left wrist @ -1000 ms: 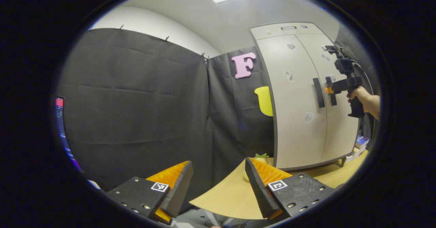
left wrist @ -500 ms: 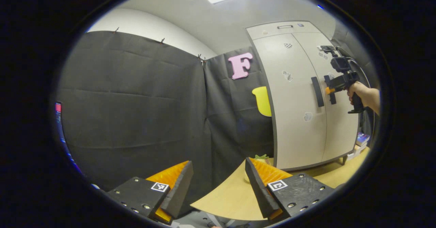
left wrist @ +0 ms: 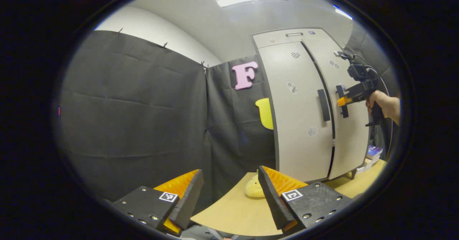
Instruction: Open the right door of the double-door shoe cabinet with the right hand, and open the left door with the left hand.
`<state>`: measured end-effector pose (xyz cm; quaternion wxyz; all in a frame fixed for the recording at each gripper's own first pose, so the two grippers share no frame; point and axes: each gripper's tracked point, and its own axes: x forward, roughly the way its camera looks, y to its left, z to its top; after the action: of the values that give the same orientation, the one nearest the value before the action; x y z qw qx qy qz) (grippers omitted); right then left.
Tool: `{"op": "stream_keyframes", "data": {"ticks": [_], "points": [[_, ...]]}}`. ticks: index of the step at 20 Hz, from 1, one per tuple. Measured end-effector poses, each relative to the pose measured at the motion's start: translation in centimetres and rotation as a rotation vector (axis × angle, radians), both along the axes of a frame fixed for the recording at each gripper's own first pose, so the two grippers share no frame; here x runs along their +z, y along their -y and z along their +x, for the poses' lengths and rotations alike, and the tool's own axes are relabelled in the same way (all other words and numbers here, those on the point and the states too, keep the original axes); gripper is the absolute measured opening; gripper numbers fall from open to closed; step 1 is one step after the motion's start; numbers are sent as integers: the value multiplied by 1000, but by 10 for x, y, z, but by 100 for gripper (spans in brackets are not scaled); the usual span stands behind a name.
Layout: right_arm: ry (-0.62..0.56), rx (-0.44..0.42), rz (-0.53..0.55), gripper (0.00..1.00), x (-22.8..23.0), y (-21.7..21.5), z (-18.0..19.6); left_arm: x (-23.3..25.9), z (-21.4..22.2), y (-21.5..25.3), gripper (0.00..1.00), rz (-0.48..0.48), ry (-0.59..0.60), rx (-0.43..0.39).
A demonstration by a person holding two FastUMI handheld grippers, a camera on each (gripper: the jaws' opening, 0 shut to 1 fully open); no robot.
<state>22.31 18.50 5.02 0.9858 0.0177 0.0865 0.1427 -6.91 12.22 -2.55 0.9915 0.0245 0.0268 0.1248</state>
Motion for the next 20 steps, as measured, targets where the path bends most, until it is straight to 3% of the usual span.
{"op": "stream_keyframes", "data": {"ticks": [19,20], "points": [[-46,178,55,5,4,69,-92,-1,43,93,89,-50,-2,-171],[-47,179,54,10,4,72,-95,-2,45,99,89,-48,-2,-181]]}}
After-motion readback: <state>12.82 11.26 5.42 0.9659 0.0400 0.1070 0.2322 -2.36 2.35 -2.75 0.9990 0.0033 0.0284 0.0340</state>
